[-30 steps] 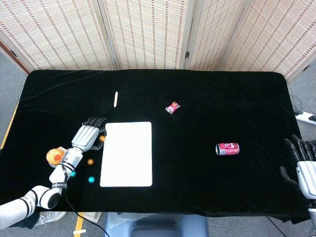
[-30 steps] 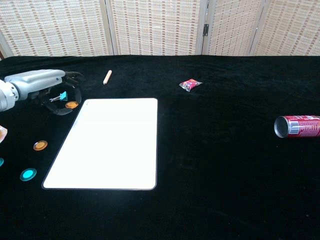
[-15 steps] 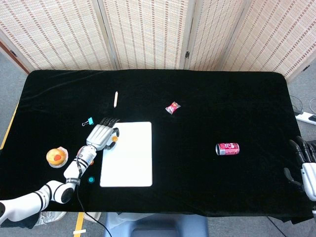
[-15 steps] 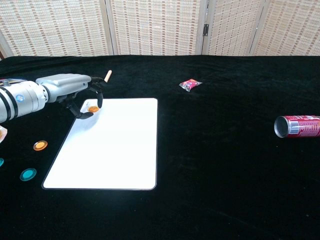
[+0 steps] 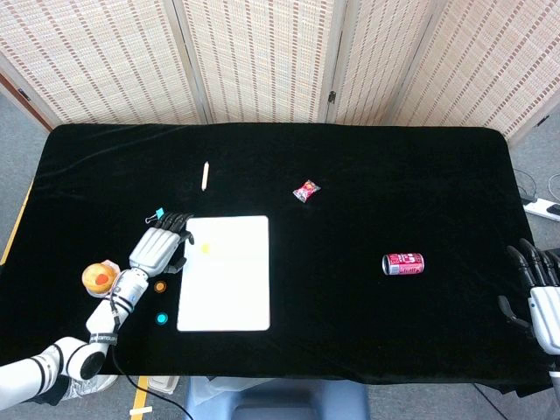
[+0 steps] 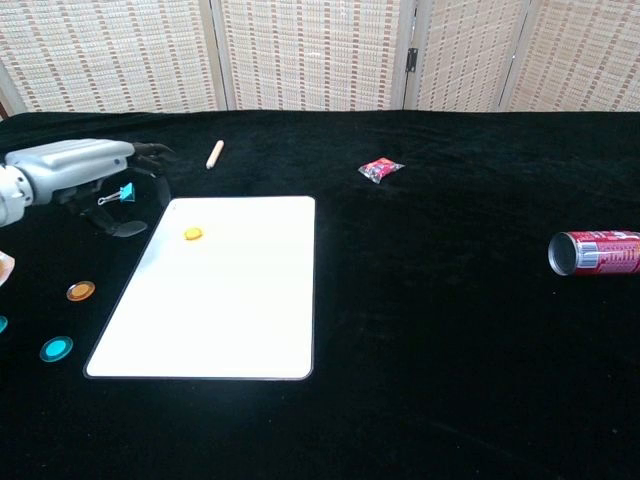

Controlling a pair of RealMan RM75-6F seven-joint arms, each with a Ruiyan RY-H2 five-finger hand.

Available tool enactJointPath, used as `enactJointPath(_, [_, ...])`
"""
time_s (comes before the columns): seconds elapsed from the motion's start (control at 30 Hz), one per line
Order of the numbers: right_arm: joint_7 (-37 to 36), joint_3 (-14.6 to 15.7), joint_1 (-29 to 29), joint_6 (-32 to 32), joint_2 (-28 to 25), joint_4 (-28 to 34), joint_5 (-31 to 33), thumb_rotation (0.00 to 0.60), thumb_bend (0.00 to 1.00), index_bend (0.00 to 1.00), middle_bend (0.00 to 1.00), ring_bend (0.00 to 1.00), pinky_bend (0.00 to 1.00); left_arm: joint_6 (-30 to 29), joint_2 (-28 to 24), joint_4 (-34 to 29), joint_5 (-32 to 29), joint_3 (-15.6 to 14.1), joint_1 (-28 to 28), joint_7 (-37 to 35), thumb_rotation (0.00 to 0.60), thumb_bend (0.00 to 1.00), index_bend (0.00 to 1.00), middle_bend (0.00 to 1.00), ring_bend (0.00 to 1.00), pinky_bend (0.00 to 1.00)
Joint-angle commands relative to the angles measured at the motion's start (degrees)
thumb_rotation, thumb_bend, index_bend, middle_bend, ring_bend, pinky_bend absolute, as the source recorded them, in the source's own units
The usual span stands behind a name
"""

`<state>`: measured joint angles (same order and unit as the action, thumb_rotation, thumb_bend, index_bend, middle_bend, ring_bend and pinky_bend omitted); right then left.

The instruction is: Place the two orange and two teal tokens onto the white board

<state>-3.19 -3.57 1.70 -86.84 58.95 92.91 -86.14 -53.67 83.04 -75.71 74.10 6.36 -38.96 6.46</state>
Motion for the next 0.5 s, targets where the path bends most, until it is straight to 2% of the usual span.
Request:
enactJointPath(0.03, [0.1, 0.0, 0.1, 0.0, 0.0, 0.1, -0.3, 0.6, 0.44, 0.0, 0.0, 0.0, 0.0, -2.7, -2.3, -1.9, 3.0, -2.6, 2.6, -1.8, 0.6, 0.42, 0.45, 0.07, 0.0, 0.0])
enactJointPath(0.27, [0.7, 0.0, 0.7, 0.3, -0.1, 0.9, -1.0, 0.6, 0.44, 0.0, 0.0, 0.0, 0.0, -7.4, -4.1, -2.6, 8.1, -6.7, 6.5, -3.4, 0.6, 0.42, 0.46, 0.07, 0.0, 0.0])
enactJointPath(0.5, [1.2, 0.2, 0.7, 0.3, -0.1, 1.3, -1.3, 0.6, 0.44, 0.0, 0.0, 0.0, 0.0, -9.5, -3.3, -1.1, 9.9, -8.8, 9.2, -3.8, 0.6, 0.42, 0.45, 0.07, 0.0, 0.0])
